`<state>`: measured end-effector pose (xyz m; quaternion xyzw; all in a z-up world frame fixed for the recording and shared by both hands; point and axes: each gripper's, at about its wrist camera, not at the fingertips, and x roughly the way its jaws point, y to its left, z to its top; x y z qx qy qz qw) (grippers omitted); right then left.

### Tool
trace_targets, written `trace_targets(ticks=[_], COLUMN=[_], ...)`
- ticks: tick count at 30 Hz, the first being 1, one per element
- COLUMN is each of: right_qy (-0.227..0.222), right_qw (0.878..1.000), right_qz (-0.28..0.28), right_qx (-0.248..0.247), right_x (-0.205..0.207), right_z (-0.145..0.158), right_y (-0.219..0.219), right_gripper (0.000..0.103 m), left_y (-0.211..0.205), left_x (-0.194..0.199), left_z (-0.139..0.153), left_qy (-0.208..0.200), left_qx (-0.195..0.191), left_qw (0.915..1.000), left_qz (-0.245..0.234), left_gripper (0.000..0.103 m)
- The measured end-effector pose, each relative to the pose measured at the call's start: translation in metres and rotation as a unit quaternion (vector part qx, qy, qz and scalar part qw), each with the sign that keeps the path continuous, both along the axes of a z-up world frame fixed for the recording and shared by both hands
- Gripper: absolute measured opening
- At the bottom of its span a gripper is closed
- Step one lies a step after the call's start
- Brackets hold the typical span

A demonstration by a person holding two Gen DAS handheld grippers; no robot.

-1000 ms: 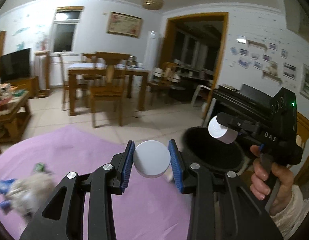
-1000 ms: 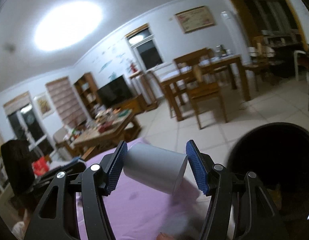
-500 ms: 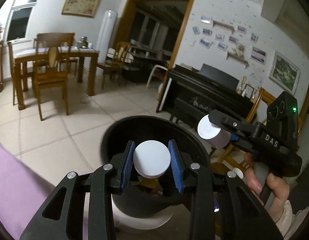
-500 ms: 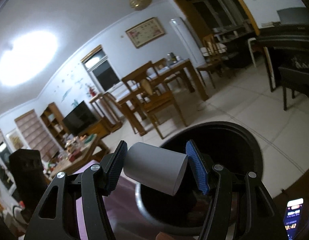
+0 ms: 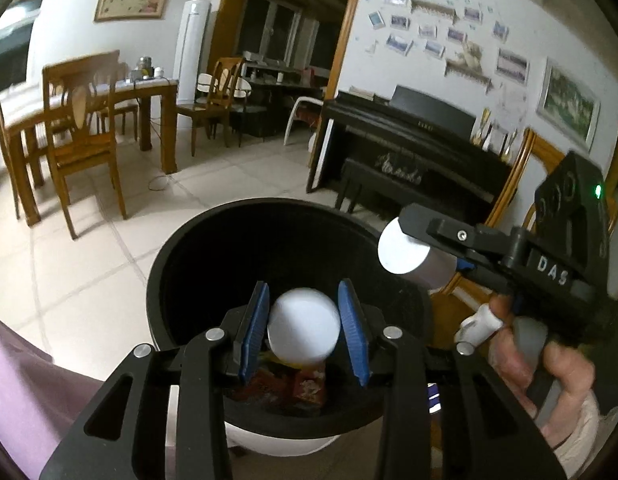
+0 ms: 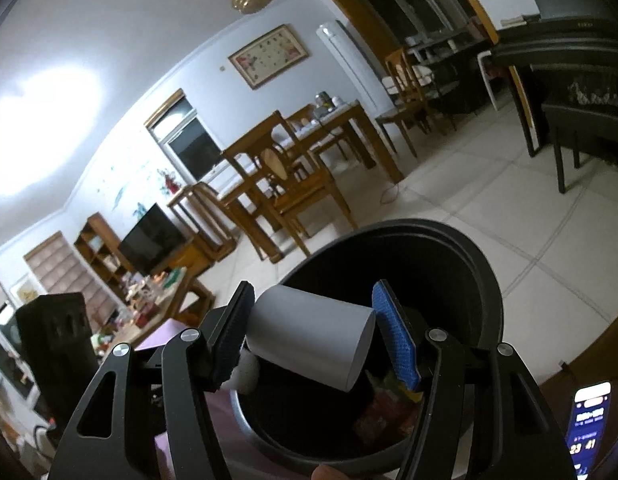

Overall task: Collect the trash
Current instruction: 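Carry the lid and cup over the black bin and open both tools, then grasp the purple-capped bottle with the left tool while the right tool grasps the fluffy white toy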

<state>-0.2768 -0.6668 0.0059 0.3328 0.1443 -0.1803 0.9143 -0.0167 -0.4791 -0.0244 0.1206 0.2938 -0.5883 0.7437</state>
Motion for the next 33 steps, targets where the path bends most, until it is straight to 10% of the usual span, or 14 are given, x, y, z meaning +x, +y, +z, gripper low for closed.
trace_targets(ticks=[2,19,33], right_qy=[-0.003,0.016,0.051], right_qw=[1.0,1.0,0.986], right_qz=[0.006,0.025,0.147], right_qx=[0.009,-0.01,-0.062], right_x=[0.002,0.038,0.141], right_z=[-0.002,0.01,0.034], right_y=[-0.004,0.025,0.157], right_gripper=[0.081,0.088,0.088], left_y=[0.002,0.063,0.198], left_x=[-0.007,-0.02,0.03], left_z=[0.003,0.03,0.017], left_qy=[-0.025,-0.104,-0.07], left_qx=[-0.002,-0.012,0.015], left_qw=[0.9996,0.9942,0.9891], left_qz=[0.01,0.025,0.128], left_gripper=[0.098,0.098,0.098])
